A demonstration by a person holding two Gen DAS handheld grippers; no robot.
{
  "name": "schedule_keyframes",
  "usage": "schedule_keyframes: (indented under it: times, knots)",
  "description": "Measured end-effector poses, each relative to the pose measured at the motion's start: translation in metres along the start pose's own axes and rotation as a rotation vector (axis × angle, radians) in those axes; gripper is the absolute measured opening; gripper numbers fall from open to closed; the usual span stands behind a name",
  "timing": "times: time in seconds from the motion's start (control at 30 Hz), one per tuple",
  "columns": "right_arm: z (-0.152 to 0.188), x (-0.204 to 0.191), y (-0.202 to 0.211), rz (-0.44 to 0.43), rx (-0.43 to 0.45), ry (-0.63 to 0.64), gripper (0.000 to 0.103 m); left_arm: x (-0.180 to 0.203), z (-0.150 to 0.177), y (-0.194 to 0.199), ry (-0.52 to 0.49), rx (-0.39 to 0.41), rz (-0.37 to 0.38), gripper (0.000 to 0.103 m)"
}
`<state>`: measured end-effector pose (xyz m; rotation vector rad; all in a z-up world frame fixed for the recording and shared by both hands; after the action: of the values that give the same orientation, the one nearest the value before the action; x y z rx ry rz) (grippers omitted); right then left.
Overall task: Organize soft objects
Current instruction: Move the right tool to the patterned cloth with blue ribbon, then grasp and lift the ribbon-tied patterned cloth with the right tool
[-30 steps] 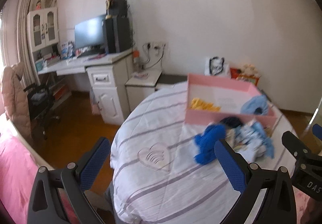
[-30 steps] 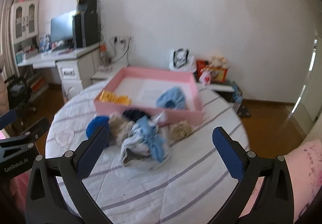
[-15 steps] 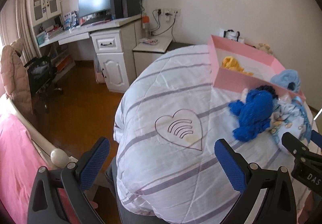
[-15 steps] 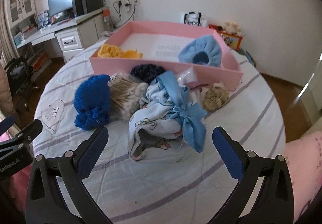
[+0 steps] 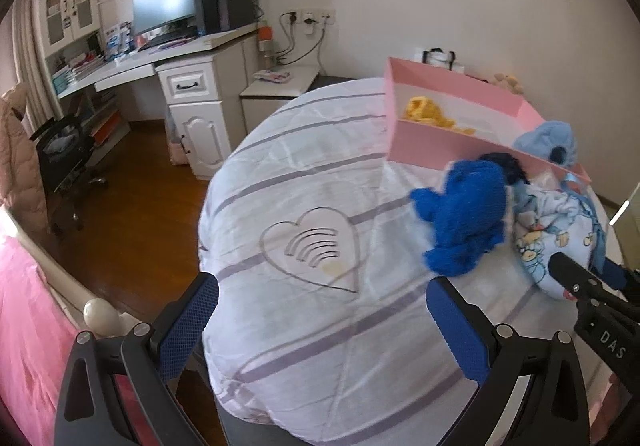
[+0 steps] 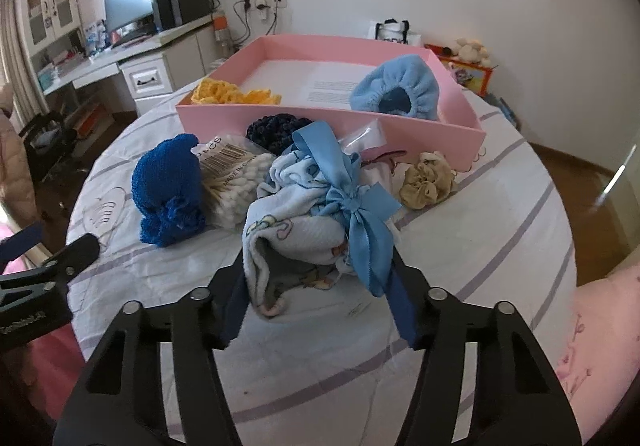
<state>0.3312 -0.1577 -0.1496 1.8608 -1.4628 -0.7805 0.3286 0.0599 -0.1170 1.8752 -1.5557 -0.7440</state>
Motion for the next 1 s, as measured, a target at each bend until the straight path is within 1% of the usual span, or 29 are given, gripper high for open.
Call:
schedule_keyframes:
  times: [0.1, 0.3, 0.4, 0.5, 0.6, 0.63, 0.77, 0.8, 0.87, 0.9, 0.93, 0.97, 1.0]
  knots:
    - [-0.001, 0.005, 0.009, -0.016, 0.015, -0.011, 0.053, 0.010, -0.002, 0.005, -0.015, 0.011, 0.009, 0.103]
    - [-0.005, 0.033, 0.039, -0.004, 0.079, -0.066, 0.052, 0.031, -0.009, 0.014, -0.035, 0.024, 0.036, 0.103]
    - [-0.006, 0.046, 0.052, 0.036, 0.105, -0.074, 0.052, 0.038, -0.013, 0.015, -0.044, 0.028, 0.036, 0.103]
    - [-0.005, 0.060, 0.057, 0.073, 0.110, -0.089, 0.053, 0.043, -0.014, 0.014, -0.045, 0.022, 0.043, 0.103]
    - [0.000, 0.072, 0.053, 0.080, 0.090, -0.099, 0.054, 0.048, -0.016, 0.009, -0.052, 0.011, 0.052, 0.103]
    - [0.002, 0.075, 0.050, 0.084, 0.078, -0.107, 0.056, 0.050, -0.016, 0.008, -0.054, 0.005, 0.053, 0.103]
    - [0.014, 0.087, 0.030, 0.089, 0.012, -0.128, 0.075, 0.054, -0.017, 0.002, -0.066, -0.004, 0.047, 0.103]
    - [0.014, 0.089, 0.026, 0.082, 0.011, -0.136, 0.078, 0.054, -0.017, 0.001, -0.069, -0.006, 0.045, 0.103]
    - [0.014, 0.091, 0.021, 0.081, 0.011, -0.143, 0.089, 0.056, -0.017, 0.000, -0.073, -0.008, 0.042, 0.103]
    - [0.012, 0.093, 0.018, 0.097, 0.013, -0.143, 0.092, 0.057, -0.018, 0.000, -0.075, -0.007, 0.042, 0.103]
    - [0.011, 0.094, 0.017, 0.108, 0.014, -0.141, 0.099, 0.057, -0.018, -0.001, -0.077, -0.005, 0.041, 0.103]
    - [0.009, 0.095, 0.015, 0.120, 0.014, -0.141, 0.103, 0.058, -0.019, -0.001, -0.079, -0.004, 0.041, 0.103]
    - [0.008, 0.097, 0.012, 0.127, 0.014, -0.142, 0.103, 0.060, -0.020, -0.004, -0.081, -0.004, 0.039, 0.103]
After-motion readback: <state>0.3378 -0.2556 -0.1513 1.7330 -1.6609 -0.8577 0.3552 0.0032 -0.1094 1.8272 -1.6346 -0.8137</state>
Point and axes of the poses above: each gripper's, at about its wrist camera, not at the fingertips, and y roughly against the way its jaws point, x to its right, z to its underside, the point moved 8 cm from there along -y, roughly the way its jaws point, and after that the axes turned 7 degrees about -z, right-handed, at the moved point
